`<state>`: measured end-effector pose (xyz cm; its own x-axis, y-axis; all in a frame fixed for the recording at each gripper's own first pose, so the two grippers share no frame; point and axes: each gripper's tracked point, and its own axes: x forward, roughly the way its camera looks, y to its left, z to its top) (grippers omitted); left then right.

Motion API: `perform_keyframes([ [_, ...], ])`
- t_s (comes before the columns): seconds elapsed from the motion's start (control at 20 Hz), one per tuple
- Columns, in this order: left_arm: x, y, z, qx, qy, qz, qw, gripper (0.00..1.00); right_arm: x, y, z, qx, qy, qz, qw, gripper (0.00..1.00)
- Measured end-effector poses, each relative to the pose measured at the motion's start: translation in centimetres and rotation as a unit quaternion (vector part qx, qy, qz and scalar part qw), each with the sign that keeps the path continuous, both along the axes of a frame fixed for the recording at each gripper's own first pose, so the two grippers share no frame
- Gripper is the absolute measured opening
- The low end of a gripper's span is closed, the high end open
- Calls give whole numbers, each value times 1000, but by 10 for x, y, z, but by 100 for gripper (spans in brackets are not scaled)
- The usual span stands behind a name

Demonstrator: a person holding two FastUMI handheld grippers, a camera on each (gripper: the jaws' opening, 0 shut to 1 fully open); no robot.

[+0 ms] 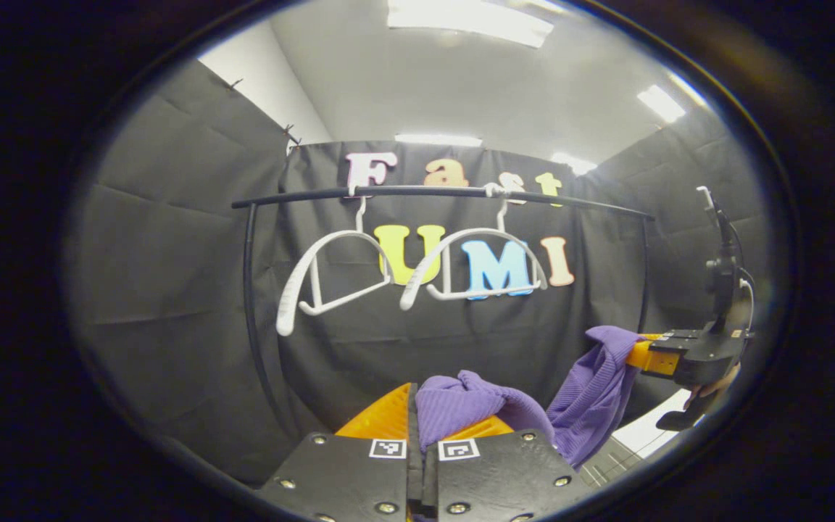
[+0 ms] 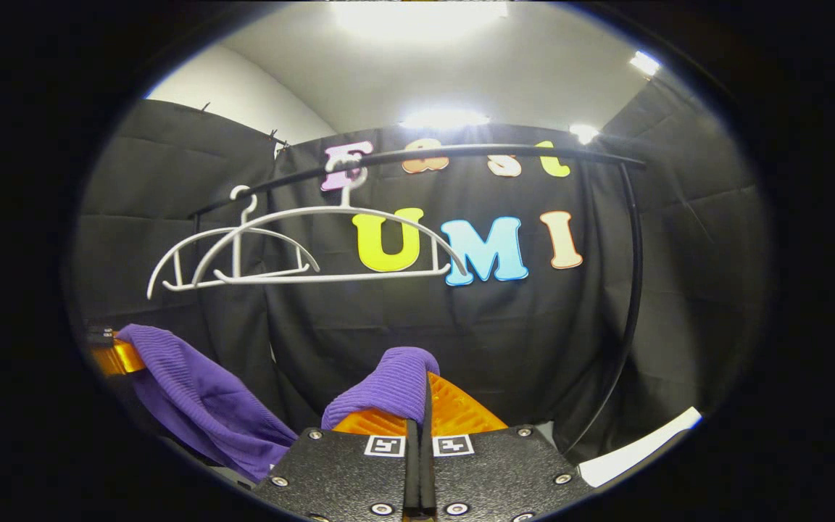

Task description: Grasp the clothes on the hanger with both hands and then place them into the laundry hamper below.

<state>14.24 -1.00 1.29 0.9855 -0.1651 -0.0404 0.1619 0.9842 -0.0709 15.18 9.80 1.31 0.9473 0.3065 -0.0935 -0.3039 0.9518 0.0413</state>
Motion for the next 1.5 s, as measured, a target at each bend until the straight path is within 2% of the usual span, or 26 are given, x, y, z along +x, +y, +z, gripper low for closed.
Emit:
perform_keyframes([
  [0.25, -14, -17, 6, -17, -12, -36, 999, 1, -38, 7, 13, 4, -10, 6, 1000, 0],
  [0.3, -16, -22, 2, -22, -12, -41, 999, 5, -42, 7, 10, 2, -8, 6, 1000, 0],
  [0.35, -19, -27, -3, -27, -11, -45, 999, 1, -46, 8, 5, -1, -4, 8, 1000, 0],
  [0.45, -23, -39, -18, -33, -5, -54, 998, 1, -53, 14, -10, -7, 6, 16, 1000, 0],
  [0.9, -31, -65, -123, -3, 75, -55, 996, 1, -85, 15, -115, -36, 97, 23, 994, 0],
  [0.95, -30, -67, -132, -3, 85, -54, 995, 5, -85, 12, -126, -39, 107, 21, 993, 0],
  [1.0, -28, -67, -143, -2, 95, -52, 994, 1, -85, 12, -139, -41, 116, 20, 992, 0],
  [1.05, -27, -67, -153, -2, 104, -50, 993, 1, -85, 11, -148, -42, 124, 19, 991, 0],
  [1.4, -40, -67, -229, 13, 174, -40, 984, 1, -100, 7, -223, -58, 198, 21, 978, 2],
  [1.45, -40, -65, -238, 17, 184, -40, 982, 5, -103, 12, -231, -60, 210, 22, 976, 2],
  [1.5, -42, -64, -245, 20, 195, -39, 980, 1, -105, 14, -242, -65, 221, 25, 973, 2],
])
